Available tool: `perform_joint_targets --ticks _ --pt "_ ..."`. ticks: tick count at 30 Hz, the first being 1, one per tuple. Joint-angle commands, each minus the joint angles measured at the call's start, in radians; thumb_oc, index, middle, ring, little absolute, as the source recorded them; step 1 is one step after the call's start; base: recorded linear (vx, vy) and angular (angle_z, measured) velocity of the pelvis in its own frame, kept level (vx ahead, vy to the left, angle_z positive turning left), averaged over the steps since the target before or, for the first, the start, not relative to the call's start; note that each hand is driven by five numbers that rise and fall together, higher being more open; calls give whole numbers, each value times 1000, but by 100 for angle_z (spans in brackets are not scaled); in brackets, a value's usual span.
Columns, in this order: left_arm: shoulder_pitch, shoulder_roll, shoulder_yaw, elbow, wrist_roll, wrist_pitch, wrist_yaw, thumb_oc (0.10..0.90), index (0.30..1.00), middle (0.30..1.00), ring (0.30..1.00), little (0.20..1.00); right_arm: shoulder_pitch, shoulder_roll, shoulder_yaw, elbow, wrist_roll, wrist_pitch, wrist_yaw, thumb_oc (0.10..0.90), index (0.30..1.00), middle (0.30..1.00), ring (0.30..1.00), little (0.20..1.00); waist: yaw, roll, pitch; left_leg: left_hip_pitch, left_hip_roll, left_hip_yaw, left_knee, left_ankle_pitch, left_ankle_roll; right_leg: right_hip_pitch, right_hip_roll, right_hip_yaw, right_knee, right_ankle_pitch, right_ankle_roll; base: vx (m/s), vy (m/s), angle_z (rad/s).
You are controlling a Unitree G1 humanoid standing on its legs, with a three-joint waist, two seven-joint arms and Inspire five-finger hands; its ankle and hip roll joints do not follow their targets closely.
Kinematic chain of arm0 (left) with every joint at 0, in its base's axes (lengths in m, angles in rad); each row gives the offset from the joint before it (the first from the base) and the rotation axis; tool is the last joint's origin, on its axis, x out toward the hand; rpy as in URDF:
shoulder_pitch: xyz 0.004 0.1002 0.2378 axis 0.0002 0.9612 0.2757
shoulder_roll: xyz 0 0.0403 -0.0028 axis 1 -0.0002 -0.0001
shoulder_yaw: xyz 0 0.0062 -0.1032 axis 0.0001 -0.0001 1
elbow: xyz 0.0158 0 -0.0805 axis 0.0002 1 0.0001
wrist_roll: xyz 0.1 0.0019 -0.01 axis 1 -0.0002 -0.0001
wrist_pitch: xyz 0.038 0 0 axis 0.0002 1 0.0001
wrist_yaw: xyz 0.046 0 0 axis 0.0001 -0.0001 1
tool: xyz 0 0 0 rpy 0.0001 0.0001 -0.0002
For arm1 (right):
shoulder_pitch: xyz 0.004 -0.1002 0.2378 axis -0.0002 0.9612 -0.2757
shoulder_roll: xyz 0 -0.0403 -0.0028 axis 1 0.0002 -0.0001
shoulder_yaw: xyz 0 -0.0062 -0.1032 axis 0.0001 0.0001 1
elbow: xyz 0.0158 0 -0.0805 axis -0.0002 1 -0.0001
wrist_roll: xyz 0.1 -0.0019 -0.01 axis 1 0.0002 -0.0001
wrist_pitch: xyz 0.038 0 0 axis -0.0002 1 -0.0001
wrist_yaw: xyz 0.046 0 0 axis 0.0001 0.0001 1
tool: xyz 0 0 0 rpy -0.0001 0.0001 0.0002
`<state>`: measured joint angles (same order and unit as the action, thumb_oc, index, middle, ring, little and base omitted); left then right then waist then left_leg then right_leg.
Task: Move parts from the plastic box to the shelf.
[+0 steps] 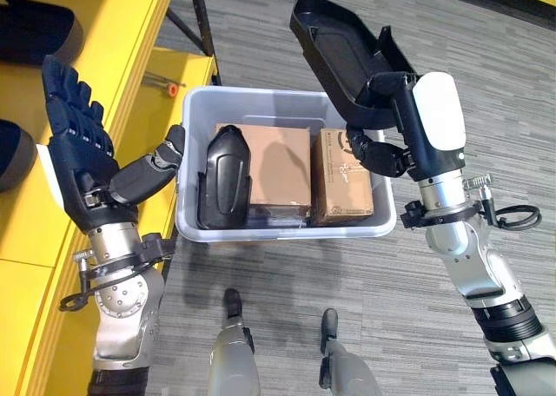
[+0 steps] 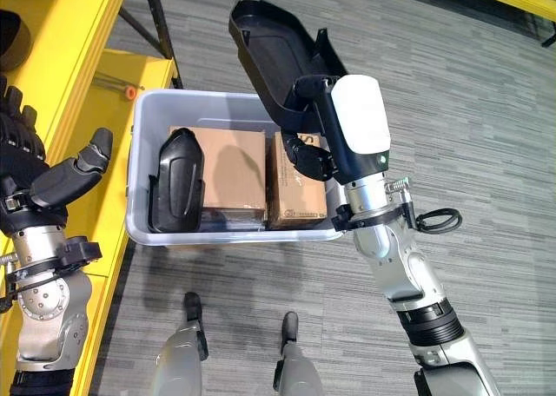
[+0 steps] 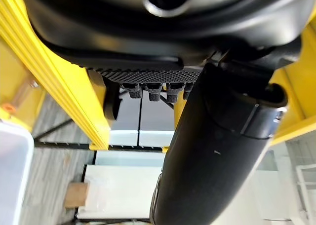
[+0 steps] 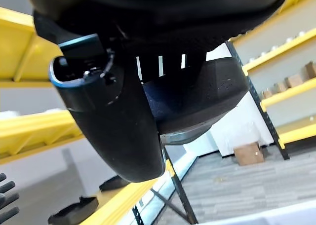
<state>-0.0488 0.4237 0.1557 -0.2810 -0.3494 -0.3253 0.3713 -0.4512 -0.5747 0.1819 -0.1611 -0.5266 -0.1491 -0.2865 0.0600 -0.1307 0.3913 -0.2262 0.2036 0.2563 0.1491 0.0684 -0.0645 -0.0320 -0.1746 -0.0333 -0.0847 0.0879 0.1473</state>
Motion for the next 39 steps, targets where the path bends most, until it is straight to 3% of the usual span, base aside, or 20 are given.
perform_joint_targets --ticks 1,3,4,5,8,9,10,13,14,16,19,24,26,34,39 --pt "62 35 -46 14 0 -85 -45 900 1000 1000 1000 1000 -79 -16 9 -75 47 -81 -61 400 300 300 300 300 -23 48 -253 14 122 -74 -42 98 -53 127 81 8 168 -236 -65 -32 -234 -23" --pt "72 27 -45 14 -7 -80 -47 900 1000 1000 1000 1000 -93 -23 20 -80 44 -80 -58 400 300 300 300 300 -25 62 -244 23 144 -85 -43 129 -64 116 111 7 210 -263 -86 -48 -277 -22" --pt "86 20 -55 9 -5 -73 -46 900 1000 1000 1000 1000 -116 -25 36 -97 52 -91 -59 400 300 300 300 300 -20 71 -226 32 167 -101 -49 177 -69 93 150 3 267 -288 -112 -76 -237 -13" --pt "86 18 -53 8 -5 -72 -46 900 1000 1000 1000 1000 -120 -27 39 -95 52 -91 -59 400 300 300 300 300 -23 77 -222 34 172 -105 -56 185 -73 87 157 1 283 -294 -116 -103 -319 -6" --pt "108 -3 -66 8 -25 -68 -50 900 1000 1000 1000 1000 -163 -34 65 -97 69 -102 -63 400 300 300 300 300 -6 92 -191 32 207 -112 -106 281 -88 50 203 -33 321 -308 -140 -135 -294 7" --pt "108 -10 -76 21 -21 -64 -47 900 1000 1000 1000 1000 -175 -39 71 -89 71 -99 -68 400 300 300 300 300 -7 93 -182 25 208 -101 -130 299 -85 45 205 -56 323 -305 -144 -223 -409 32" --pt "104 -23 -97 51 -34 -51 -42 900 1000 1000 1000 1000 -183 -57 66 -95 72 -96 -76 400 300 300 300 300 -7 87 -162 0 183 -31 -133 297 -84 48 187 -114 303 -295 -146 -215 -356 55" --pt "106 -31 -109 55 -64 -50 -62 900 1000 1000 1000 1000 -169 -63 63 -95 69 -90 -82 400 300 300 300 300 -4 81 -156 -3 162 -22 -88 258 -80 45 158 -155 281 -271 -140 -148 -148 101" --pt "111 -35 -109 48 -52 -51 -67 900 1000 1000 1000 1000 -152 -62 52 -98 72 -89 -89 400 300 300 300 300 -7 79 -161 18 158 -20 -31 202 -80 40 127 -193 249 -248 -136 -218 -115 114" --pt "110 -36 -111 44 -43 -50 -65 900 1000 1000 1000 1000 -141 -61 47 -99 73 -89 -90 400 300 300 300 300 -15 81 -164 30 165 -16 -2 182 -82 44 117 -220 239 -245 -135 -127 -52 106" --pt "79 -60 -118 53 -32 -55 -42 900 1000 1000 1000 1000 -99 -44 34 -93 83 -88 -101 400 300 300 300 300 -46 88 -189 118 218 28 67 146 -109 33 86 -303 258 -260 -134 -49 -7 97" --pt "48 -78 -148 54 -49 -60 -51 900 1000 1000 1000 1000 -26 -33 -3 -96 96 -84 -112 400 300 300 300 300 -88 128 -229 254 240 69 0 129 -126 13 32 -416 339 -277 -125 -3 144 105" --pt "48 -85 -161 56 -53 -55 -68 900 1000 1000 1000 1000 17 -34 -46 -101 88 -74 -114 400 300 300 300 300 -100 148 -253 259 185 106 -116 44 -107 21 -18 -462 345 -249 -96 59 338 118" --pt "87 -60 -121 37 -10 -64 -70 900 1000 1000 1000 1000 74 -9 -85 -115 65 -66 -89 400 300 300 300 300 -54 119 -266 245 79 63 -116 -36 -65 78 -121 -498 279 -136 -25 61 228 57" --pt "117 -64 -103 39 -13 -63 -76 900 1000 1000 1000 1000 112 7 -103 -140 53 -63 -67 400 300 300 300 300 -39 101 -271 226 30 42 -109 -68 -43 107 -159 -526 234 -88 6 41 162 27"
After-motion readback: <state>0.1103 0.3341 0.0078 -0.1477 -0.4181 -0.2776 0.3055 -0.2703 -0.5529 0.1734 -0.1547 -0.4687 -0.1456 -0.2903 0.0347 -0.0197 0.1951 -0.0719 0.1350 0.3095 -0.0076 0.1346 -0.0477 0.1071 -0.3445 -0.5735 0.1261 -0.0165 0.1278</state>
